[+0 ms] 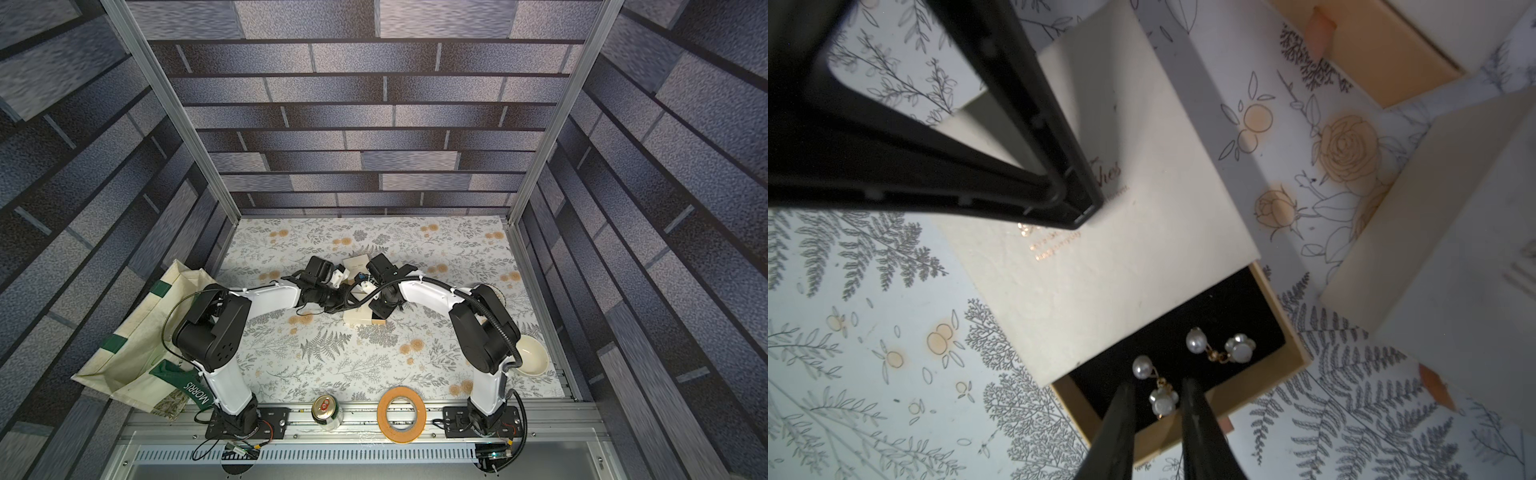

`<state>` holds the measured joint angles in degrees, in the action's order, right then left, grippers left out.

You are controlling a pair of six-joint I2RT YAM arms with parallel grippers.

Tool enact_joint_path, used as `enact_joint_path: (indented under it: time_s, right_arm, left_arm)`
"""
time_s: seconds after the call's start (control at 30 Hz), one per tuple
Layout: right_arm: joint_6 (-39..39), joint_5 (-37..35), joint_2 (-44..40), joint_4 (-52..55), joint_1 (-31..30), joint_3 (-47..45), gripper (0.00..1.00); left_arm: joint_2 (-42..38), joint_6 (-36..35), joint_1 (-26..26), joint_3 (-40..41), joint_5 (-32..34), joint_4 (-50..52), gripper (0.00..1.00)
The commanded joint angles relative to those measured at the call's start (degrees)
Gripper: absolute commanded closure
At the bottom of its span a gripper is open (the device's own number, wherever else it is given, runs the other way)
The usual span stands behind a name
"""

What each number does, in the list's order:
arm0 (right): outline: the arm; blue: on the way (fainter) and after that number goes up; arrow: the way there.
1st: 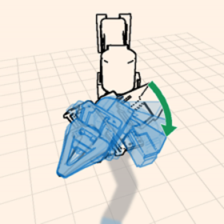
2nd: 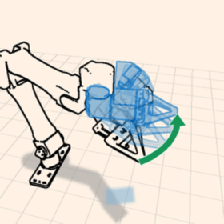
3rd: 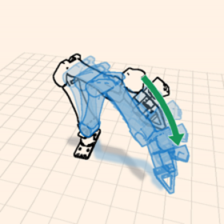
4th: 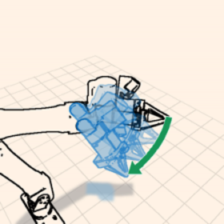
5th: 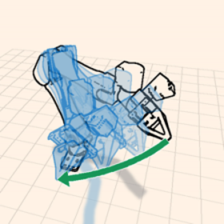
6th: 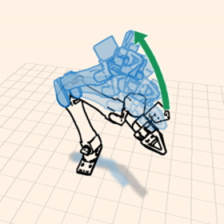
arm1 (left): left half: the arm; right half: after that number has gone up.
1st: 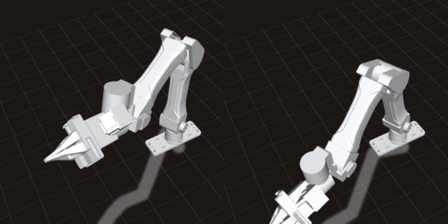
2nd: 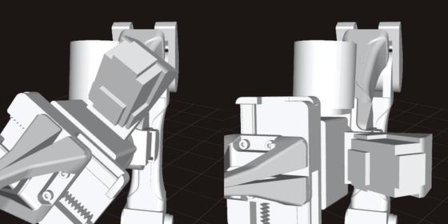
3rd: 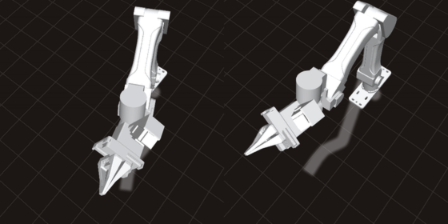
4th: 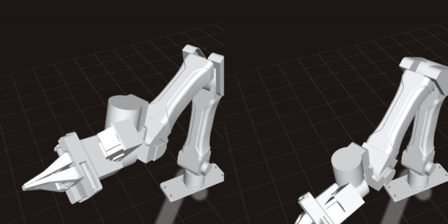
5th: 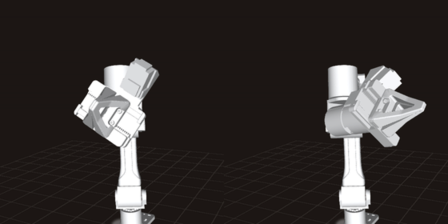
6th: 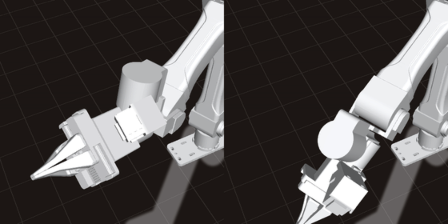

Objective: Take out the earrings from the drawer-style jewelry box
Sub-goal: Pick up the earring from the drawer.

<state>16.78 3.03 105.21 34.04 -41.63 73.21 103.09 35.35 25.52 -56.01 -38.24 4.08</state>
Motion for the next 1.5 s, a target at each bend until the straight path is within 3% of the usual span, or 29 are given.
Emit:
enact_joint_path:
  time_s: [0.0,0.8,1.47]
  right_arm:
    - [-0.5,0.3,0.8,-0.8,-0.5,-0.9,0.77]
    - [-1.6,0.9,1.4,-4.6,-0.5,-3.4,0.77]
    - [-1.9,0.8,1.1,-4.4,-0.4,-3.0,0.92]
  left_arm:
    - [3.4,-0.9,0.4,1.9,5.1,6.8,1.00]
    - [3.9,-0.6,0.3,2.4,4.9,6.1,1.00]
    - [3.8,-0.6,0.2,2.7,4.9,6.2,1.00]
